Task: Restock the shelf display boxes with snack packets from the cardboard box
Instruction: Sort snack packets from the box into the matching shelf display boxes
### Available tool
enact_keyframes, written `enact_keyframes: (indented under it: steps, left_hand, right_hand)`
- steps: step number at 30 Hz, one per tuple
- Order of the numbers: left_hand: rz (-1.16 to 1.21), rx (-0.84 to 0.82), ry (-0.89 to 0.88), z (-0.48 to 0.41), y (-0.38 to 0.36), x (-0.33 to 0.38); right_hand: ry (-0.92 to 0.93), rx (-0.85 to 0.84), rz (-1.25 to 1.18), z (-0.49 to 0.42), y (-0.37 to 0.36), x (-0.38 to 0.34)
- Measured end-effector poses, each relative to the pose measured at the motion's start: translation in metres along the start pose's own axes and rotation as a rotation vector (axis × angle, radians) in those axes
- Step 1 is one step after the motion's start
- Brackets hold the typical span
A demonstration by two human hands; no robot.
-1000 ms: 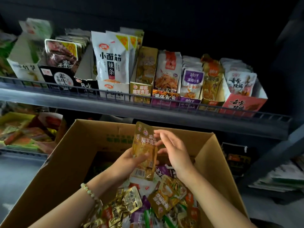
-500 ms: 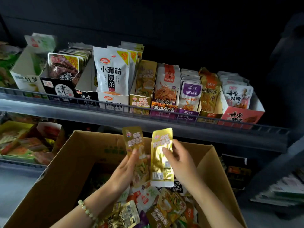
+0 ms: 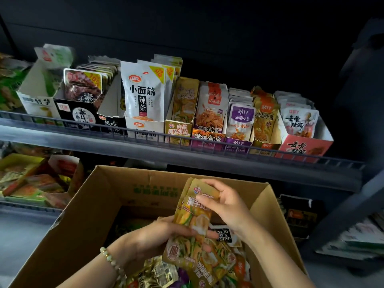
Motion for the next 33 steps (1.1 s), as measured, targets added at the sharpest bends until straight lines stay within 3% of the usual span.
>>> enact_keyframes:
  steps: [3, 7, 10, 13, 16, 20, 25, 28, 33]
  left_hand:
    - [-0.054, 0.154, -0.015, -0.003, 0.015, -0.001]
    - [-0.472, 0.391, -0.206, 0.005, 0.028, 0.024]
    - [-0.562, 0.429, -0.323, 0.016, 0.022, 0.043]
    - [-0.477, 0.388, -0.415, 0.025, 0.013, 0.057]
    - [-0.424, 0.387, -0.478, 0.034, 0.006, 0.068]
    - [-0.469, 0.417, -0.492, 0.041, 0.007, 0.086]
    - [-0.642, 0.483, -0.544, 0.049, 0.017, 0.141]
    - [-0.842, 0.675, -0.559, 0.053, 0.042, 0.183]
    - [-1.386, 0.997, -0.467, 0.041, 0.100, 0.234]
  right_hand:
    - [0.125, 0.174, 0.094, 0.003, 0.017, -0.014]
    - [0.128, 0.420, 0.102, 0.010, 0.047, -0.015]
    - [-0.035, 0.402, -0.049, 0.008, 0.047, 0.000]
    - [-0.182, 0.278, -0.429, 0.008, 0.031, 0.008]
    - [-0.271, 0.170, -0.556, 0.014, 0.018, 0.005]
    - [-0.162, 0.041, -0.376, 0.012, 0.016, -0.030]
    - [0.042, -0.005, -0.173, -0.008, 0.020, -0.105]
    - [0.194, 0.095, 0.038, -0.027, 0.031, -0.160]
    - [0.426, 0.343, 0.330, -0.071, 0.054, -0.233]
Point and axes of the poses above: each hand's wrist, its own z-axis away from the middle knuckle, its own y-axis out of the back of the hand, x = y × z, the point moved 9 cm from there along -z, towards the middle knuckle, and after that the axes turned 12 degrees about -z, right-handed, at the moved point
